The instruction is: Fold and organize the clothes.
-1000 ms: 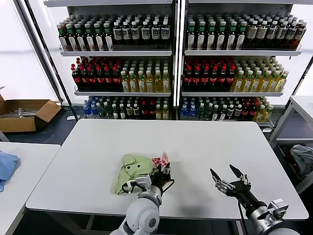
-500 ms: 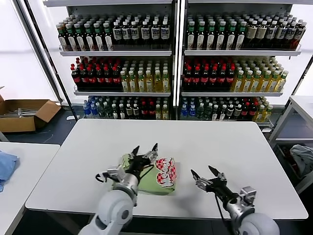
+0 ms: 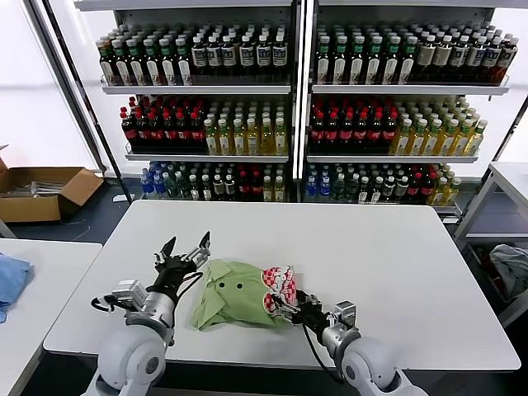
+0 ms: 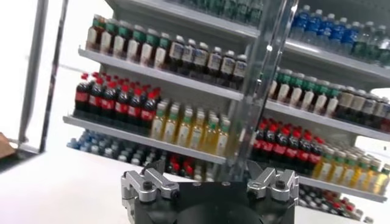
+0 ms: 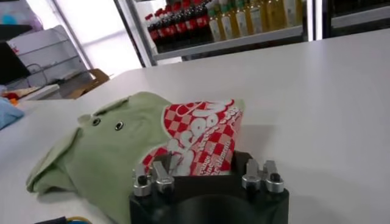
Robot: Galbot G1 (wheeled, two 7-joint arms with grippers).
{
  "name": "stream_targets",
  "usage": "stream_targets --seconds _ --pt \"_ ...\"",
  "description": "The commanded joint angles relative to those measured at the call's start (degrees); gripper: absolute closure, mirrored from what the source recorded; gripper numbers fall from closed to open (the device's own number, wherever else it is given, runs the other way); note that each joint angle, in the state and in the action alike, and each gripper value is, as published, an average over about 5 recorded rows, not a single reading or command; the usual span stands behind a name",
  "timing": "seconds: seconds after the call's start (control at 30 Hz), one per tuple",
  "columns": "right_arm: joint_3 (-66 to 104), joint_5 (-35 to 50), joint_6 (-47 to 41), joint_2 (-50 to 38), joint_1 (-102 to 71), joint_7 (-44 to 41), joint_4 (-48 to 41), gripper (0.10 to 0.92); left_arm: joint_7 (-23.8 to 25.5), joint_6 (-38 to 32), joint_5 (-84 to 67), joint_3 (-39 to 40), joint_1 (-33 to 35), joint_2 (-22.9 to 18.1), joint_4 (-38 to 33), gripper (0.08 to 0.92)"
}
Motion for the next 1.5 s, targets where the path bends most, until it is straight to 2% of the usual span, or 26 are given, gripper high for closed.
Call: stream_targets --seconds 0.03,0.27,0.43,0.53,0.67,0.77,0.97,1.17,1.4,1.5 --pt "-3.3 -1.6 -0.1 -2.4 1.7 -1.8 -0.1 0.449 1.0 -0.1 -0.3 -5.3 2.8 1.7 -2.2 0.177" --pt "6.7 -3.6 2.3 -13.6 -4.5 -6.7 7.2 0.640 0.8 -0.1 -0.3 -5.0 3.0 1.1 -2.0 0.177" --pt "14.0 -1.2 4.1 -23.2 -8.5 -8.1 7.4 0.787 0.4 0.0 -0.3 -3.8 2.9 0.5 -2.0 0.177" --pt "17.5 -0.4 4.8 -25.7 -11.0 -7.8 7.4 0.860 0.1 0.2 -0.4 -2.6 2.8 -0.1 -2.0 0.177" --pt "20.9 -0.7 5.1 -25.4 -14.5 -5.7 9.2 0.880 -0.1 0.6 -0.3 -1.1 2.8 -0.7 -2.0 0.177" --pt "25.1 0.3 5.3 -24.2 -19.1 -4.3 12.3 0.825 -0.1 0.7 -0.1 -0.3 3.1 -1.0 -2.2 0.177" --pt "30.7 0.9 6.8 -20.5 -26.2 -1.9 16.8 0.652 0.2 0.5 0.7 0.4 4.7 -1.8 -2.9 0.177" --pt "24.6 0.3 9.8 -15.4 -20.2 -0.7 17.7 0.479 0.8 0.1 1.5 0.5 6.7 -1.6 -4.2 0.177" --pt "1.3 -6.6 10.7 -1.2 0.9 6.5 5.2 0.281 1.6 -0.5 3.4 -0.1 8.9 -1.1 -5.0 0.177" --pt "-2.5 -8.7 10.3 1.4 4.9 4.2 0.1 0.223 2.2 -1.0 4.4 -0.9 10.3 -1.2 -5.2 0.177"
